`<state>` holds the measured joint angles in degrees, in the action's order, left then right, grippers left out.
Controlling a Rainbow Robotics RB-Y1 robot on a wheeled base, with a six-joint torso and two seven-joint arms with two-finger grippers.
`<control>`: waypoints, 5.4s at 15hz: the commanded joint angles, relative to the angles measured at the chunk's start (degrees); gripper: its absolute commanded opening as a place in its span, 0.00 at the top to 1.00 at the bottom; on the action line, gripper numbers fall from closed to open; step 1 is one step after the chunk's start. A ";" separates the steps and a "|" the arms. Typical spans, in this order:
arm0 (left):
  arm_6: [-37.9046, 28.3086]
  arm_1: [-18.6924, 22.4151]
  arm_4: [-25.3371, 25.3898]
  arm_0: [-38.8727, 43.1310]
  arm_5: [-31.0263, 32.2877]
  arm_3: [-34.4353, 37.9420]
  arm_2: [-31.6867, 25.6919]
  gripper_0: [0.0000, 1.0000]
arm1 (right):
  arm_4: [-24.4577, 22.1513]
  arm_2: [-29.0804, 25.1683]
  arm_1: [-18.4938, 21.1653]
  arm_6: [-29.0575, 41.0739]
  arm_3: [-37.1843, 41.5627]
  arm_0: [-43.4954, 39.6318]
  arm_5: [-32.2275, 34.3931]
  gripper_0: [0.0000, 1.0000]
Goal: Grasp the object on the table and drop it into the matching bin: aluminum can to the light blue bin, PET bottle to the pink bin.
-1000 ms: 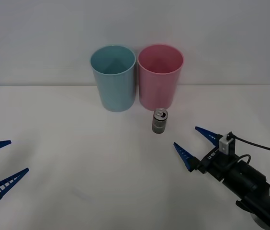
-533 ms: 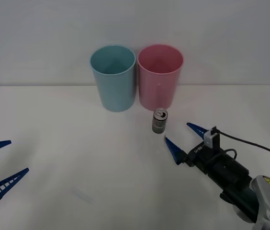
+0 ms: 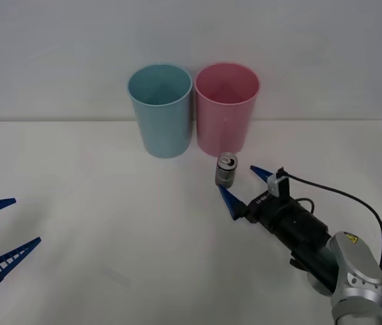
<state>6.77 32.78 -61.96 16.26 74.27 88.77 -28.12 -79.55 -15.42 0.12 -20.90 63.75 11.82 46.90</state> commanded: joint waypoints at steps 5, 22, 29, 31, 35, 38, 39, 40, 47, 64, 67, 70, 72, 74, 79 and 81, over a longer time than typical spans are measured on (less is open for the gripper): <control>0.00 0.00 0.00 0.00 0.00 0.00 0.00 0.00 | -0.08 0.65 -0.47 -2.30 -5.92 5.14 -3.39 0.00; 0.00 0.00 0.00 0.00 0.00 0.00 0.00 0.00 | 1.41 5.31 -1.09 -3.62 -5.92 6.11 -11.83 0.97; 0.00 0.00 0.00 0.00 0.00 0.00 0.00 0.00 | 1.76 5.66 -1.09 -3.71 -5.92 5.93 -11.74 1.00; 0.00 0.00 0.00 0.00 0.00 0.00 0.00 0.00 | 2.03 5.93 -1.09 -3.71 -5.92 5.84 -11.65 1.00; 0.00 0.00 0.00 0.00 0.00 0.00 0.00 0.00 | 5.72 6.36 0.41 -3.27 -5.92 5.40 -8.93 1.00; 0.00 0.00 0.00 0.00 0.00 0.00 0.00 0.00 | 9.50 7.16 4.19 -2.30 -2.93 3.12 -5.94 1.00; 0.00 0.00 0.00 0.00 0.00 0.00 0.00 0.00 | 10.64 7.77 5.24 -1.60 -0.47 1.54 -5.94 1.00; 0.00 0.00 0.00 0.00 0.00 0.00 0.00 0.00 | 11.87 8.91 6.30 0.42 1.55 -0.04 -5.94 1.00; 0.00 0.00 0.00 0.00 0.00 0.00 0.00 0.00 | 18.38 15.07 13.15 12.82 22.38 -12.00 -8.66 1.00; 0.00 0.00 0.00 0.00 0.00 0.00 0.00 0.00 | 17.50 21.57 22.47 30.57 35.83 -0.48 -8.66 1.00; 0.00 0.00 0.00 0.00 0.00 0.00 0.00 0.00 | 15.74 25.17 22.38 30.92 30.29 8.22 -10.69 1.00; 0.00 0.00 0.00 0.00 0.00 0.00 0.00 0.00 | 13.72 30.09 22.29 30.92 23.61 17.53 -16.66 1.00; 0.00 0.00 0.00 0.00 0.00 0.00 0.00 0.00 | 13.63 32.38 21.50 31.01 18.34 22.72 -18.51 1.00; 0.00 0.00 0.00 0.00 0.00 0.00 0.00 0.00 | 12.84 33.08 19.83 30.75 12.72 27.82 -18.77 1.00; 0.00 0.00 0.00 0.00 0.00 0.00 0.00 0.00 | 10.73 33.35 14.12 29.16 -2.58 39.07 -21.06 1.00; 0.00 0.00 0.00 0.00 0.00 0.00 0.00 0.00 | 10.73 33.35 12.27 26.97 -8.11 42.85 -22.73 1.00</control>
<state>6.77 32.78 -61.96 16.26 74.27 88.77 -28.12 -68.81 17.93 13.05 7.13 57.55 53.38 24.89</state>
